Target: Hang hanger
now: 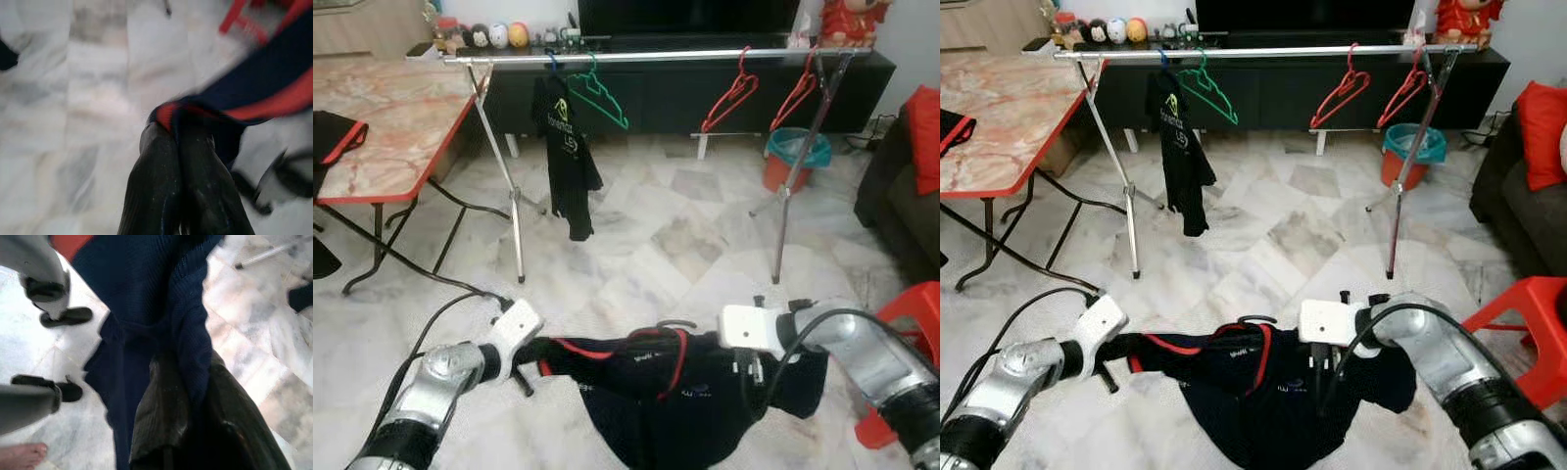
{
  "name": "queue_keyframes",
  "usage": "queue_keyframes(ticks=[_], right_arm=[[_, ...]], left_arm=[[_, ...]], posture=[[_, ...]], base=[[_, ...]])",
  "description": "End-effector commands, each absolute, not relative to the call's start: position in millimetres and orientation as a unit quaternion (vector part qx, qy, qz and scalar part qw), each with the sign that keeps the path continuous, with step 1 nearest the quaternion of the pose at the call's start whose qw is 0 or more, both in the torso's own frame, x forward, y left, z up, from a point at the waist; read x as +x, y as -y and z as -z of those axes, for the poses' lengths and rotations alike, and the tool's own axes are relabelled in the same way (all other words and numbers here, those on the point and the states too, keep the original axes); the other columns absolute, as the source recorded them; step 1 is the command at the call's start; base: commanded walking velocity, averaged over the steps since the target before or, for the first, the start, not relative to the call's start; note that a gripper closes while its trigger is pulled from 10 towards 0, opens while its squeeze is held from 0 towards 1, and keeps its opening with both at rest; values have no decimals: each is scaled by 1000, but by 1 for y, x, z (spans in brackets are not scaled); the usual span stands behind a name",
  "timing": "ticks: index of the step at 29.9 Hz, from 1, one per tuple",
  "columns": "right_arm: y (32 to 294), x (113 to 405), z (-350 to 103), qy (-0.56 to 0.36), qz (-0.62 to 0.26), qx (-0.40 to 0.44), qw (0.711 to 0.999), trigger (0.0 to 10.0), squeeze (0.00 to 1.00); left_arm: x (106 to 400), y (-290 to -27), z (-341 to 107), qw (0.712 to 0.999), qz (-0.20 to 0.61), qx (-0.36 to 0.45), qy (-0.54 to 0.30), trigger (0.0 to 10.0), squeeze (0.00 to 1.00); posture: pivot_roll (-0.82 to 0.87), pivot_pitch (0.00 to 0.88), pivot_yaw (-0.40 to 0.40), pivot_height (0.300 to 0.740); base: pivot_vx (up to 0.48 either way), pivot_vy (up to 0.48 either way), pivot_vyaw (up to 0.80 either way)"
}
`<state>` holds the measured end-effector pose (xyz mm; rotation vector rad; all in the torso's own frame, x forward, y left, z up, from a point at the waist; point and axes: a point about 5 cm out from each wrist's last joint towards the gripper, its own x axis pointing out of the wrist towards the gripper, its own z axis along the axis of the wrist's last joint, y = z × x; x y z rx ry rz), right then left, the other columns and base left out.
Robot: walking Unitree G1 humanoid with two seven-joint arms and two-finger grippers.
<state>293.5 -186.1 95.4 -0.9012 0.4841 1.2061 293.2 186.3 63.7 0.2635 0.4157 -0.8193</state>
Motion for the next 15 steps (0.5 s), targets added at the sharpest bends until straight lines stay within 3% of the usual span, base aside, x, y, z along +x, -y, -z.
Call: queue_keyframes(ticks=[1, 5, 11, 15], right_arm=[[181, 291, -89, -220, -539, -409, 703, 10000, 0], [176, 288, -74, -242, -519, -413, 708, 10000, 0], [181, 301, -64, -254, -425, -441, 749, 10000, 0], [182, 312, -67, -246, -358, -407, 804, 10000, 0]], left_arm=[[298, -185, -77, 896, 396, 98, -175, 10000, 0], [301, -179, -88, 898, 405, 73, -155, 10000, 0], [300, -177, -94, 893, 418, 68, -152, 10000, 0], [297, -179, -95, 891, 419, 62, -160, 10000, 0]], posture=[[-74, 41, 38, 740], [-72, 40, 38, 740], [-71, 34, 38, 740], [-68, 34, 39, 740]], base=[[0, 0, 0], [0, 0, 0], [0, 0, 0], [0, 0, 0]])
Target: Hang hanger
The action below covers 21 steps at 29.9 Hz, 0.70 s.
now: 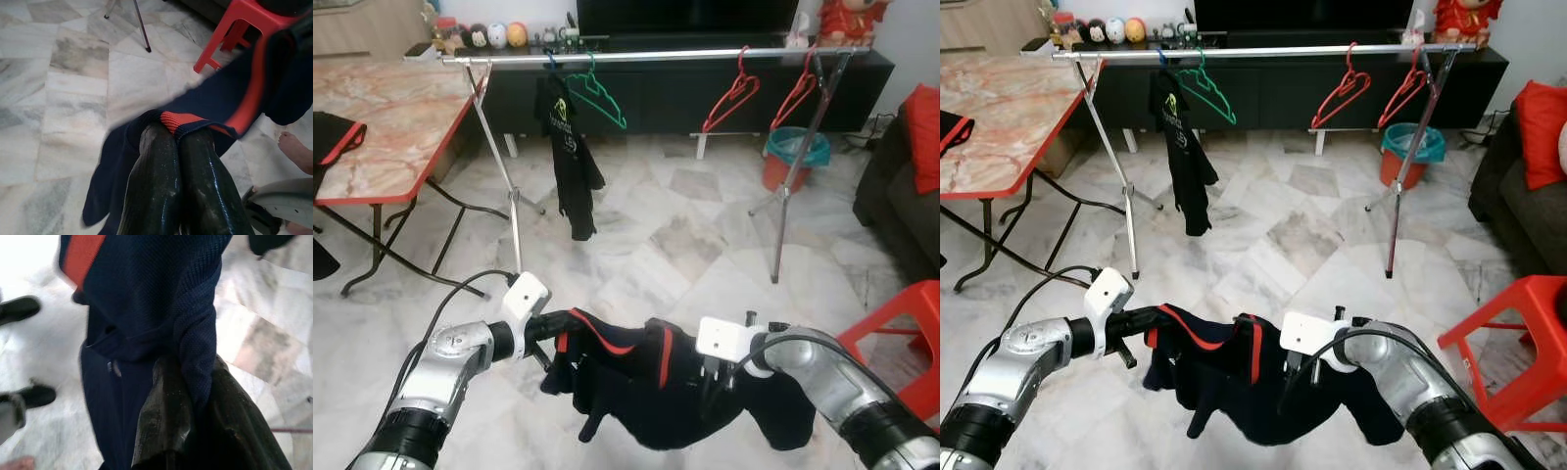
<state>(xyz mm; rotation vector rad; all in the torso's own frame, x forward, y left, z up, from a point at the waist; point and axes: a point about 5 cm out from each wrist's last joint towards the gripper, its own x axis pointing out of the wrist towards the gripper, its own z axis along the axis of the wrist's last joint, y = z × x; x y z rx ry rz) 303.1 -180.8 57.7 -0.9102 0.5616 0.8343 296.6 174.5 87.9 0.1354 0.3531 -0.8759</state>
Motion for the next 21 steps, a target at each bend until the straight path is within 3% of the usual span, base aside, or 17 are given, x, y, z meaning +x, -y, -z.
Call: queue_keyframes(ticks=[1, 9, 16, 21], right_arm=[[179, 313, -68, -245, -355, -387, 815, 10000, 0], [144, 299, -68, -231, -455, -244, 825, 10000, 0], [143, 316, -69, -216, -382, -229, 869, 10000, 0], [141, 325, -75, -194, -347, -207, 894, 10000, 0]], left_arm=[[296, -178, -95, 890, 421, 61, -161, 10000, 0], [298, -168, -96, 889, 427, 53, -157, 10000, 0], [291, -157, -95, 870, 462, 43, -169, 10000, 0], [277, -156, -89, 840, 503, 58, -196, 10000, 0]], posture=[[-68, 34, 39, 740], [-65, 27, 38, 740], [-62, 27, 38, 740], [-60, 28, 39, 740]], base=[[0, 0, 0], [0, 0, 0], [0, 0, 0], [0, 0, 0]])
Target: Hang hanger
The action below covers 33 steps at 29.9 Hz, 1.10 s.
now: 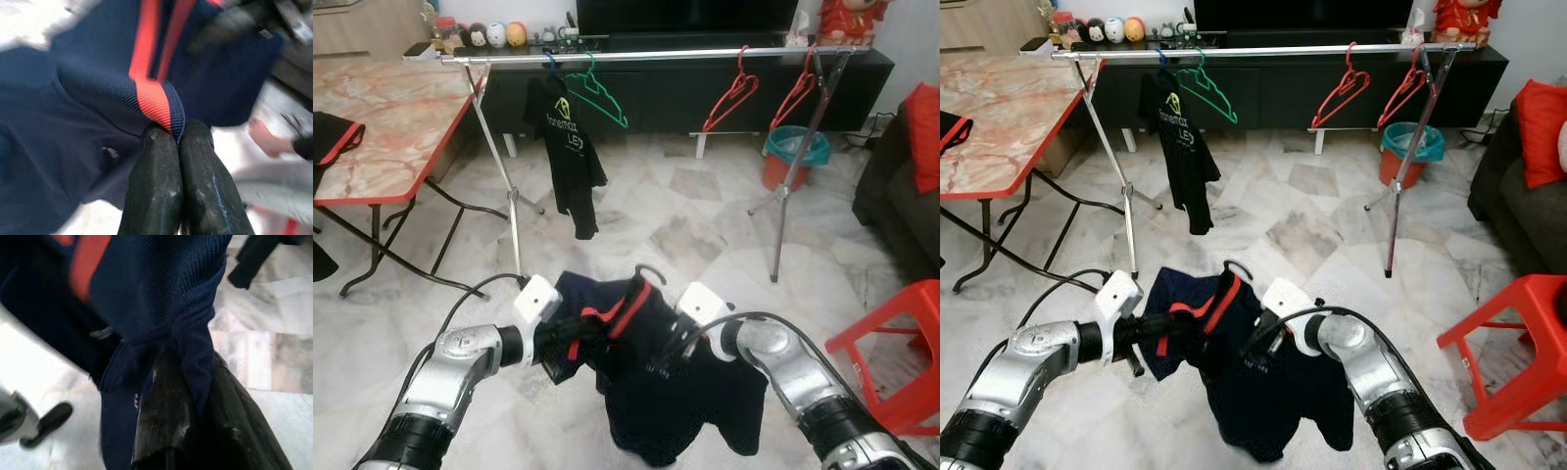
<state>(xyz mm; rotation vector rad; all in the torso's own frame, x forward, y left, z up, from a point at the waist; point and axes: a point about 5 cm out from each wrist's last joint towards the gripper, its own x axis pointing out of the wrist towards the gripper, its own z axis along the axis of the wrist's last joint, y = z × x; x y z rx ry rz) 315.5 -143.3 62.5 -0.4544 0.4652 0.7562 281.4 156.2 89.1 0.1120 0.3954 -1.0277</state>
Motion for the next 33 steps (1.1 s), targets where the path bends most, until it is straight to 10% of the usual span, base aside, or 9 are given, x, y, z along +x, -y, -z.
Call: queue_keyframes(ticks=[1, 14, 15, 16, 17, 33], right_arm=[[141, 326, -76, -190, -341, -201, 898, 10000, 0], [123, 330, -88, -140, -366, -87, 916, 10000, 0], [123, 330, -88, -140, -366, -83, 916, 10000, 0], [123, 330, -88, -140, -366, -83, 916, 10000, 0], [123, 329, -88, -140, -371, -71, 915, 10000, 0], [136, 318, -86, -138, -441, -100, 881, 10000, 0]], left_arm=[[275, -156, -87, 836, 506, 64, -201, 10000, 0], [277, -154, -72, 844, 476, 125, -212, 10000, 0], [279, -154, -72, 850, 466, 126, -211, 10000, 506], [279, -154, -72, 850, 466, 126, -211, 10000, 506], [282, -156, -71, 857, 453, 128, -212, 10000, 1000], [289, -176, -85, 885, 409, 140, -175, 10000, 1000]], posture=[[-60, 28, 39, 740], [-48, 29, 36, 740], [-51, 28, 37, 740], [-51, 28, 37, 740], [-50, 28, 36, 740], [-50, 22, 33, 740]], base=[[0, 0, 0], [0, 0, 0], [0, 0, 0], [0, 0, 0], [0, 0, 0], [0, 0, 0]])
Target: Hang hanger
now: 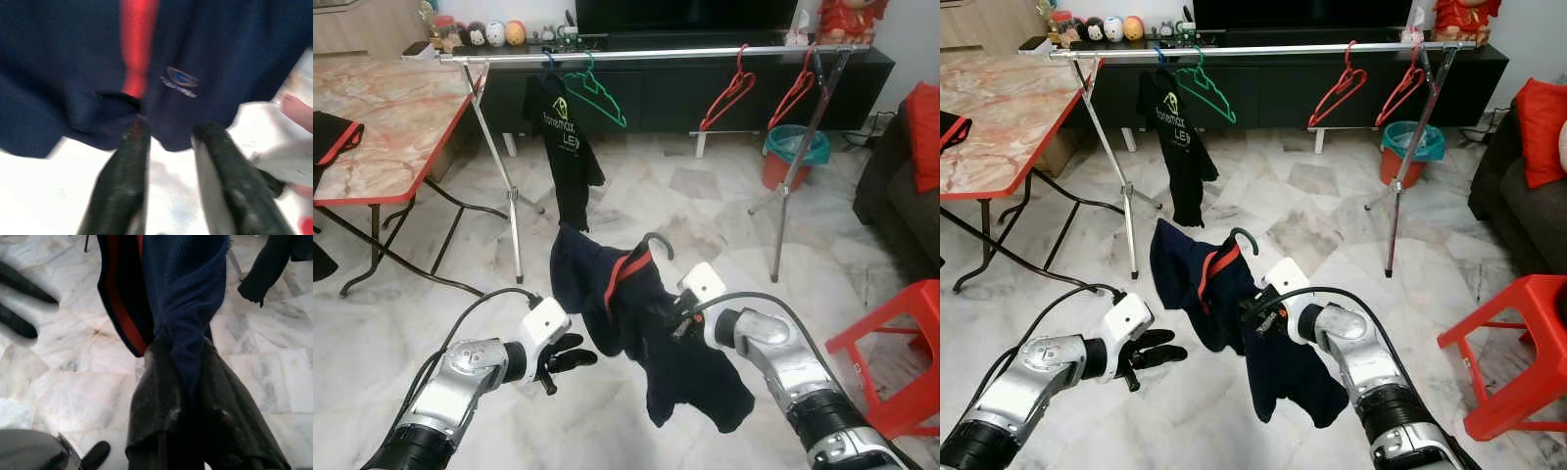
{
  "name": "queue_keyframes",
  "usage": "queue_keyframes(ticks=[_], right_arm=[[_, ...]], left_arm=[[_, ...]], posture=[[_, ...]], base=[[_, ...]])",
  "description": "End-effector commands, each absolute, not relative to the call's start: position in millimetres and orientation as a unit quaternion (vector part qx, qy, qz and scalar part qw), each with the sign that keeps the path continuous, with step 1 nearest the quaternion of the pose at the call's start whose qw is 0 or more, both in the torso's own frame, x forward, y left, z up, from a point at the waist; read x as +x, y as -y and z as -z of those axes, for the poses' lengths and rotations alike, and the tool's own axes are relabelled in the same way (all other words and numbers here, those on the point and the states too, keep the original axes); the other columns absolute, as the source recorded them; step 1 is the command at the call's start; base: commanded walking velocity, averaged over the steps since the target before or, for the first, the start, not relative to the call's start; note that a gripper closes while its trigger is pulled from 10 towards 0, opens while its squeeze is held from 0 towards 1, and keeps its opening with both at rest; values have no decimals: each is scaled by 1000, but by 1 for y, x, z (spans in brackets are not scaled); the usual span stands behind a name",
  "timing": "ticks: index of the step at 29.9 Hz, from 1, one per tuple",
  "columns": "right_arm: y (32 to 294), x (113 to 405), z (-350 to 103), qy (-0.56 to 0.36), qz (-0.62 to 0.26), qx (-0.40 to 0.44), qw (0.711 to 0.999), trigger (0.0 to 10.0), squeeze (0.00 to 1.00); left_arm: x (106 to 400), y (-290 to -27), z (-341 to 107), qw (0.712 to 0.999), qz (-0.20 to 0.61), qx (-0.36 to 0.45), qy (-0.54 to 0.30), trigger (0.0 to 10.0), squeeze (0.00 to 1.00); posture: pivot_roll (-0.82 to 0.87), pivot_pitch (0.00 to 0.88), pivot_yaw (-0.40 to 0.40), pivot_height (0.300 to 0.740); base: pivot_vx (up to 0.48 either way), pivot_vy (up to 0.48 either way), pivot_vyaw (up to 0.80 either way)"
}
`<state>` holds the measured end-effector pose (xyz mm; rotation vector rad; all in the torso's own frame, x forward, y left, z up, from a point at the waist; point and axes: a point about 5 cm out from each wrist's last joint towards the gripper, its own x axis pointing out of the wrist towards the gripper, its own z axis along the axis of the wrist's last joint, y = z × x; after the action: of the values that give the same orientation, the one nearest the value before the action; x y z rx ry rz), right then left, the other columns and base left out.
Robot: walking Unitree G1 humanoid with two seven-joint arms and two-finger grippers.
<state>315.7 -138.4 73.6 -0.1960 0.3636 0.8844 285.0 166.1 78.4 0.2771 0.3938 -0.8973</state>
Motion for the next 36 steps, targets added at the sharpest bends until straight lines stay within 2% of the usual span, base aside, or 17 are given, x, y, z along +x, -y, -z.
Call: queue_keyframes(ticks=[1, 2, 6, 10, 11, 14, 19, 25, 26, 29, 36], right_arm=[[138, 318, -87, -136, -445, -103, 879, 10000, 0], [146, 316, -87, -141, -451, -110, 875, 10000, 0], [163, 310, -85, -152, -472, -128, 859, 10000, 0], [176, 304, -84, -165, -494, -127, 844, 10000, 0], [181, 298, -83, -171, -520, -129, 827, 10000, 0], [183, 296, -83, -176, -529, -129, 820, 10000, 0], [178, 288, -87, -163, -583, -112, 788, 10000, 0], [178, 285, -87, -166, -599, -117, 775, 10000, 0], [178, 283, -87, -168, -608, -120, 766, 10000, 0], [179, 280, -87, -175, -630, -125, 746, 10000, 0], [180, 278, -85, -187, -642, -139, 731, 10000, 0]], left_arm=[[291, -179, -88, 891, 399, 141, -167, 10000, 1000], [295, -187, -97, 903, 379, 137, -150, 10000, 1000], [291, -192, -118, 903, 406, 80, -117, 10000, 1000], [282, -192, -137, 884, 453, 60, -100, 10000, 1000], [279, -189, -146, 871, 477, 64, -94, 10000, 1000], [278, -187, -146, 866, 486, 71, -97, 10000, 1000], [274, -171, -138, 838, 528, 85, -110, 10000, 1000], [271, -168, -140, 827, 545, 84, -110, 10000, 1000], [271, -168, -139, 821, 551, 96, -113, 10000, 0], [270, -166, -142, 805, 573, 102, -118, 10000, 0], [267, -160, -147, 782, 605, 93, -119, 10000, 0]], posture=[[-50, 22, 33, 740], [-50, 22, 33, 740], [-50, 18, 25, 740], [-41, 16, 19, 740], [-42, 11, 17, 740], [-44, 8, 16, 740], [-52, 0, 13, 740], [-50, 0, 9, 740], [-49, 0, 6, 740], [-49, 0, 4, 740], [-47, 0, 1, 740]], base=[[0, 0, 0], [0, 0, 0], [0, 0, 0], [0, 0, 0], [0, 0, 0], [0, 0, 0], [0, 0, 0], [0, 0, 0], [0, 0, 0], [0, 0, 0], [0, 0, 0]])
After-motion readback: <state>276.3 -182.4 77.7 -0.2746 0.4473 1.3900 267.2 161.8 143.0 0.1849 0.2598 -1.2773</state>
